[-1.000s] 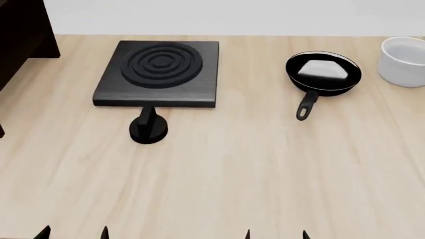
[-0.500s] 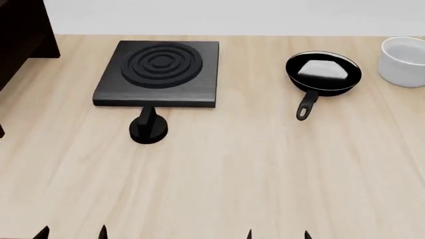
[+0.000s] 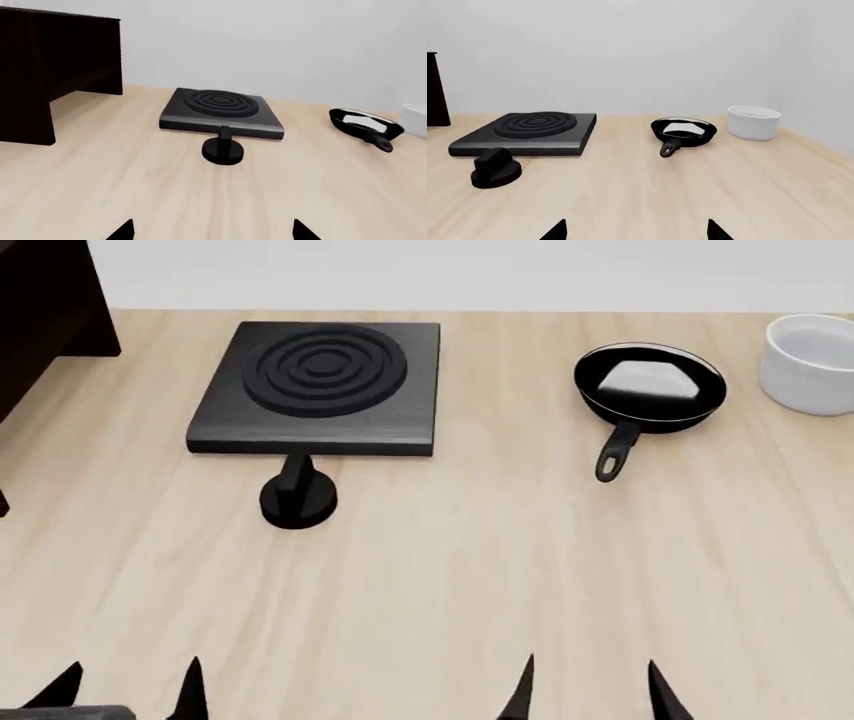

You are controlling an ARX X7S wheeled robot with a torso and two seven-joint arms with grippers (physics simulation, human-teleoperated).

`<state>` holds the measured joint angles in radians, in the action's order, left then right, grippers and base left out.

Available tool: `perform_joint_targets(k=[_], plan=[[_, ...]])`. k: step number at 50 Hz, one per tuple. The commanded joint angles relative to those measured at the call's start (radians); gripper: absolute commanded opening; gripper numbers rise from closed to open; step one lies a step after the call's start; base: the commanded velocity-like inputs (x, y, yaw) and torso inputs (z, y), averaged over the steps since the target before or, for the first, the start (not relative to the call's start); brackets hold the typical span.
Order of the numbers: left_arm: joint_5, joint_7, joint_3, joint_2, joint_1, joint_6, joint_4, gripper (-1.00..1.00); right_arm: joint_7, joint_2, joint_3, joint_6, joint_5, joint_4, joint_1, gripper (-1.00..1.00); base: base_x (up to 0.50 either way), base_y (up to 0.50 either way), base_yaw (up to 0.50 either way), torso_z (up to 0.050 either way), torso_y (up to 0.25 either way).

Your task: Put the frying pan on the cabinet shelf.

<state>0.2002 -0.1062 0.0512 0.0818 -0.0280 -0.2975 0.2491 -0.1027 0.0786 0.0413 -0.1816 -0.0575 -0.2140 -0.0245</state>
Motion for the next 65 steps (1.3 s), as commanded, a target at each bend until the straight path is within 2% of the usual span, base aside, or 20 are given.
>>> perform_joint_targets(k=[1,5,6,8,15,17,18,20,30,43,51,65], plan=[[0.09,-0.059,-0.029,0.03,-0.068,-0.359,0.383,1.0,-0.008,0.036,-0.045,-0.312,-0.02,-0.307,-0.072,1.0,0.0,0.0,0.0,0.0,0.0],[0.148,-0.093,-0.05,0.039,-0.138,-0.524,0.491,1.0,-0.011,0.064,-0.046,-0.433,-0.022,-0.398,-0.118,1.0,0.0,0.0,0.0,0.0,0.0],[0.15,-0.095,-0.05,0.04,-0.139,-0.526,0.492,1.0,-0.012,0.064,-0.045,-0.434,-0.023,-0.399,-0.119,1.0,0.0,0.0,0.0,0.0,0.0],[0.202,-0.116,-0.082,0.04,-0.224,-0.646,0.538,1.0,-0.011,0.079,-0.051,-0.502,-0.027,-0.419,-0.17,1.0,0.0,0.0,0.0,0.0,0.0],[0.255,-0.134,-0.095,0.06,-0.337,-0.8,0.529,1.0,-0.021,0.086,-0.056,-0.624,-0.037,-0.437,-0.229,1.0,0.0,0.0,0.0,0.0,0.0],[0.242,-0.142,-0.094,0.059,-0.324,-0.773,0.529,1.0,-0.022,0.086,-0.048,-0.638,-0.039,-0.456,-0.218,1.0,0.0,0.0,0.0,0.0,0.0],[0.235,-0.13,-0.057,0.084,-0.315,-0.776,0.533,1.0,-0.02,0.083,-0.051,-0.648,-0.047,-0.456,-0.209,1.0,0.0,0.0,0.0,0.0,0.0],[0.247,-0.136,-0.095,0.058,-0.298,-0.754,0.531,1.0,-0.019,0.09,-0.041,-0.643,-0.042,-0.437,-0.199,1.0,0.0,0.0,0.0,0.0,0.0],[0.243,-0.13,-0.096,0.07,-0.261,-0.711,0.495,1.0,-0.011,0.115,-0.022,-0.556,-0.029,-0.38,-0.172,1.0,0.02,0.02,0.0,0.0,0.0],[0.258,-0.142,-0.085,0.069,-0.265,-0.714,0.498,1.0,-0.021,0.125,-0.031,-0.59,-0.038,-0.392,-0.18,1.0,0.4,0.32,0.0,0.0,0.0],[0.262,-0.149,-0.074,0.071,-0.266,-0.712,0.494,1.0,-0.021,0.127,-0.048,-0.555,-0.049,-0.367,-0.171,1.0,0.44,0.31,0.0,0.0,0.0],[0.266,-0.157,-0.058,0.077,-0.263,-0.699,0.484,1.0,-0.026,0.139,-0.052,-0.557,-0.056,-0.38,-0.168,1.0,0.5,0.07,0.0,0.0,0.0]])
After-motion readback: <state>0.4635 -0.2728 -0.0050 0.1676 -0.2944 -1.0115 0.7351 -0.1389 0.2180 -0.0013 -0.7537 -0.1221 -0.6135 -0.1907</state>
